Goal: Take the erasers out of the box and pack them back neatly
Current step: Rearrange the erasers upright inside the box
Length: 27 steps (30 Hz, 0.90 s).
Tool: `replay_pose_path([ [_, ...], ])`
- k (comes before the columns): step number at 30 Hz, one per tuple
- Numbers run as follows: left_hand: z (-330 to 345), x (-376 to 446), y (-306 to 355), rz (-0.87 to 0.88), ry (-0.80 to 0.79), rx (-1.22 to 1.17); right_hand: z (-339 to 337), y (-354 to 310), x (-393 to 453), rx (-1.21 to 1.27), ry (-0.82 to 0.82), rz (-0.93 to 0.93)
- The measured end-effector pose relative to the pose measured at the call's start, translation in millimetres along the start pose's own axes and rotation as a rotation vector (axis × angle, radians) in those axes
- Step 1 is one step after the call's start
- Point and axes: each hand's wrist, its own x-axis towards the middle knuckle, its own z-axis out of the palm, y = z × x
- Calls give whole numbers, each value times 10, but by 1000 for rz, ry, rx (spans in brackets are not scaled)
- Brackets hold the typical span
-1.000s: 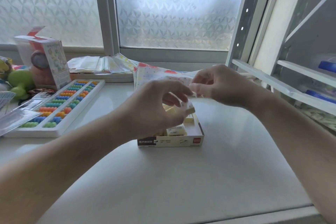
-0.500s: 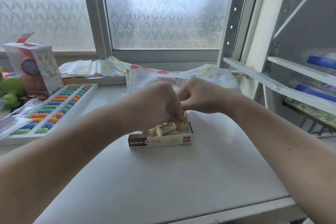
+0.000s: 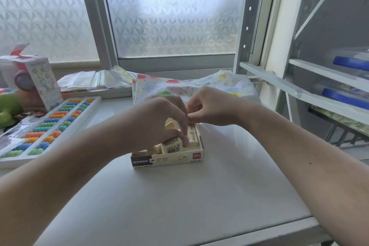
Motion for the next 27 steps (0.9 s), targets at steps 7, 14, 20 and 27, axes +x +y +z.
replay_pose_path([
  [7, -71, -80, -92, -195, -165, 143, -240, -52, -140, -61, -15, -27],
  [14, -10, -38, -127, -215, -154, 114, -141, -209, -194, -122, -205, -50],
  [20, 6, -41, -139, -227, -159, 69, -160, -213, -200, -109, -220, -35],
  [27, 24, -36, -151, -219, -97, -50, -139, -208, -188, -77, -215, -19],
])
